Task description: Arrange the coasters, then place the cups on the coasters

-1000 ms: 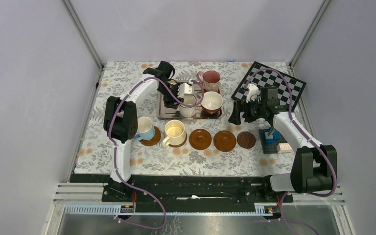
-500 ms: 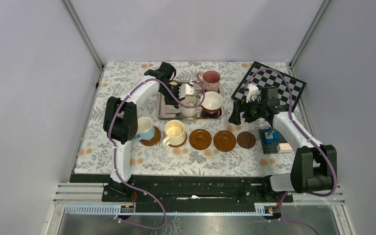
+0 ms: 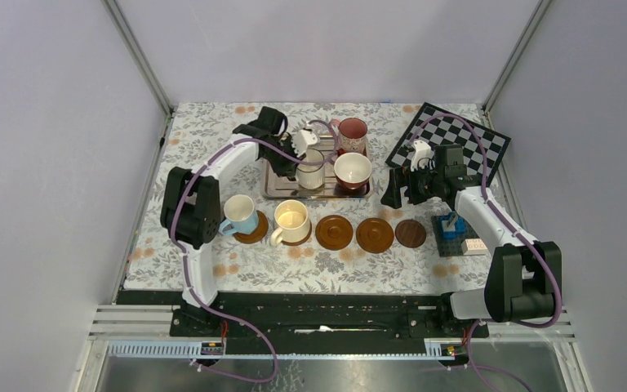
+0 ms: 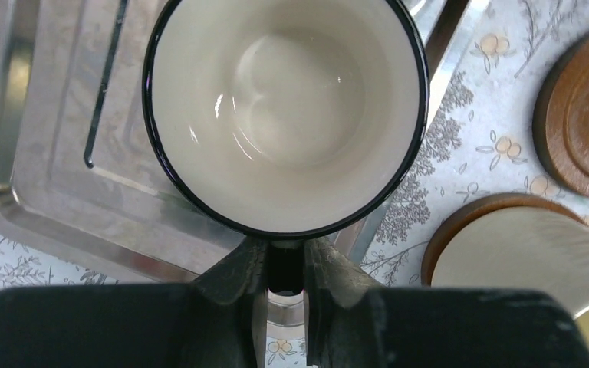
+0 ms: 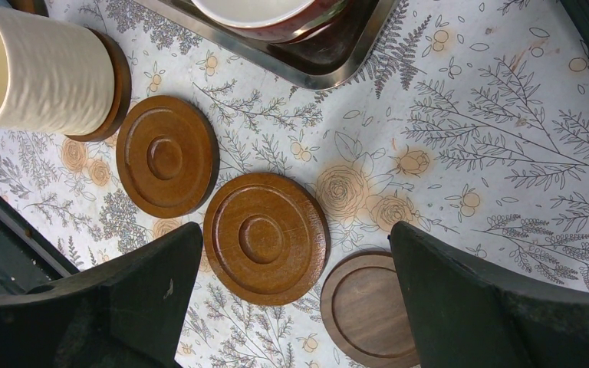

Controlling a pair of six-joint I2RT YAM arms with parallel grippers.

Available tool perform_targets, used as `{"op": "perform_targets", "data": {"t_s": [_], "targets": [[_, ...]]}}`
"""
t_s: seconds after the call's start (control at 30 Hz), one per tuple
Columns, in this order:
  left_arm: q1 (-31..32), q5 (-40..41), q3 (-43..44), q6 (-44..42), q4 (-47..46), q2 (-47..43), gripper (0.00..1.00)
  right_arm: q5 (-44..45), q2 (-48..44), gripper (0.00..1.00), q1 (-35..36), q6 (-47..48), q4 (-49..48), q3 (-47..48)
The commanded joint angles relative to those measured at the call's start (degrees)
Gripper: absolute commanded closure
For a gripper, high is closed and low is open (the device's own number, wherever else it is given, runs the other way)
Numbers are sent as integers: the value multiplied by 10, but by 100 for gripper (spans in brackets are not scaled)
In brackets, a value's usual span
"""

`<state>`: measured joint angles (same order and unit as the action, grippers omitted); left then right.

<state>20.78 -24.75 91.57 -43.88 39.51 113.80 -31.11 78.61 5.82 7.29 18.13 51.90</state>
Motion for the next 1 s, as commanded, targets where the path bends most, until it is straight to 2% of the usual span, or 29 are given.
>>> {"op": "perform_targets", "data": {"t_s": [0.0, 0.3, 0.43, 0.73, 0.8, 0.97], "targets": [[-16, -32, 16, 105, -95, -60, 100, -8, -16, 0, -3, 6, -10, 17], [-21, -47, 46, 210, -111, -96, 100, -3, -20, 0, -3, 2, -7, 21], [1, -35, 53, 248, -93, -138, 100, 9, -22, 0, -3, -11, -8, 24], [101, 66, -1, 363, -67, -236, 100, 55, -39, 0, -4, -43, -9, 31], [142, 140, -28, 406, -74, -258, 100, 68, -42, 0, -5, -51, -10, 36], [235, 237, -111, 476, -82, -306, 100, 101, -50, 2, -9, -77, -15, 41]]}}
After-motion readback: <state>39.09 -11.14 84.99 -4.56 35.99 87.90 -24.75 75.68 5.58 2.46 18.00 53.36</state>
